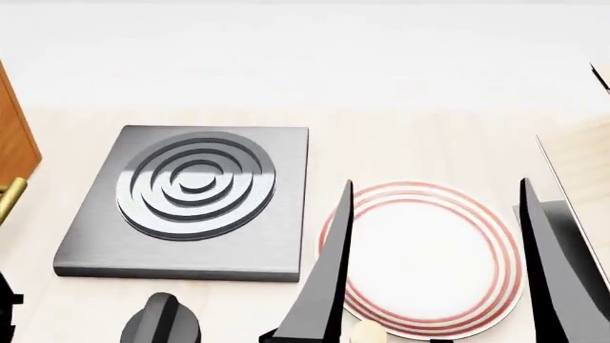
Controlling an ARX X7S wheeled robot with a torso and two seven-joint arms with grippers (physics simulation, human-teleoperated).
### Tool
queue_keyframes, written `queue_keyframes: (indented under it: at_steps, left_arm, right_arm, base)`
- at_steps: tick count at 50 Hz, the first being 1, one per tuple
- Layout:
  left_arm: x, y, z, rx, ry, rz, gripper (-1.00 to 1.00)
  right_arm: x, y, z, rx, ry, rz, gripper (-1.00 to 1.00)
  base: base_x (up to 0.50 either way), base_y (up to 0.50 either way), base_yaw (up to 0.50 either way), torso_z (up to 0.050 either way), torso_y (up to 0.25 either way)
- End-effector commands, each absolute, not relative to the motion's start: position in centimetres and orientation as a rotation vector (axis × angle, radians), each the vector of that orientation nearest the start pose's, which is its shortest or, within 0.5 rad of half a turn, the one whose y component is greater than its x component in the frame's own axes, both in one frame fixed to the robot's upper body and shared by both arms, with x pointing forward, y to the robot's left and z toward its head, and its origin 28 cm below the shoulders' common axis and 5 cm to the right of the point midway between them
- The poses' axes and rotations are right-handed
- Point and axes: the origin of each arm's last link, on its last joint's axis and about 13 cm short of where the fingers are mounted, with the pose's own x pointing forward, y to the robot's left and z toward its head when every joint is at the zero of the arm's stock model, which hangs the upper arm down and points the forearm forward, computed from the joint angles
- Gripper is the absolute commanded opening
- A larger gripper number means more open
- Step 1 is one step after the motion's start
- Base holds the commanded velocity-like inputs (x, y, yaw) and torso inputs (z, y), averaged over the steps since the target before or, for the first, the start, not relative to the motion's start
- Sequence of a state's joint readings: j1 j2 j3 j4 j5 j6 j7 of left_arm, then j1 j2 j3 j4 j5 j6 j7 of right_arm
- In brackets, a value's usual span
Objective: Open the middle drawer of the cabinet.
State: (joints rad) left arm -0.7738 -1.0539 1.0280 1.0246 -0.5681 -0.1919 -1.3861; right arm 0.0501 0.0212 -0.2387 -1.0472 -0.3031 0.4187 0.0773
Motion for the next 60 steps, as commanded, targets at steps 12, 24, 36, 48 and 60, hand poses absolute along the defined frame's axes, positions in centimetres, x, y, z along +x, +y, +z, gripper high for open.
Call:
queue_keyframes:
  at_steps: [12,24,36,48,60]
  left_arm:
    - [16.7,21.4,20.6,0.254,-0.631,0.106,1.0]
    - [20.1,23.3,20.7,0.505,-0.629,0.105,1.0]
    - [23.1,24.8,19.8,0.73,-0.584,0.09,1.0]
    - [25.4,25.9,19.2,0.86,-0.518,0.078,1.0]
    - [27.3,26.9,18.7,1.012,-0.435,0.032,1.0]
  right_arm:
    - [15.3,-7.7,19.8,-0.169,-0.707,-0.046,1.0]
    - [15.4,-7.8,19.8,-0.167,-0.706,-0.052,1.0]
    - [15.4,-8.0,19.9,-0.167,-0.707,-0.058,1.0]
    - [15.4,-8.1,19.9,-0.164,-0.709,-0.062,1.0]
    - [15.4,-8.1,19.9,-0.169,-0.709,-0.063,1.0]
  base:
    - [0.07,0.0,0.0,0.0,0.0]
    - [0.0,0.0,0.0,0.0,0.0]
    - [0.0,0.0,0.0,0.0,0.0]
    - [0.0,0.0,0.0,0.0,0.0]
    - [0.0,0.0,0.0,0.0,0.0]
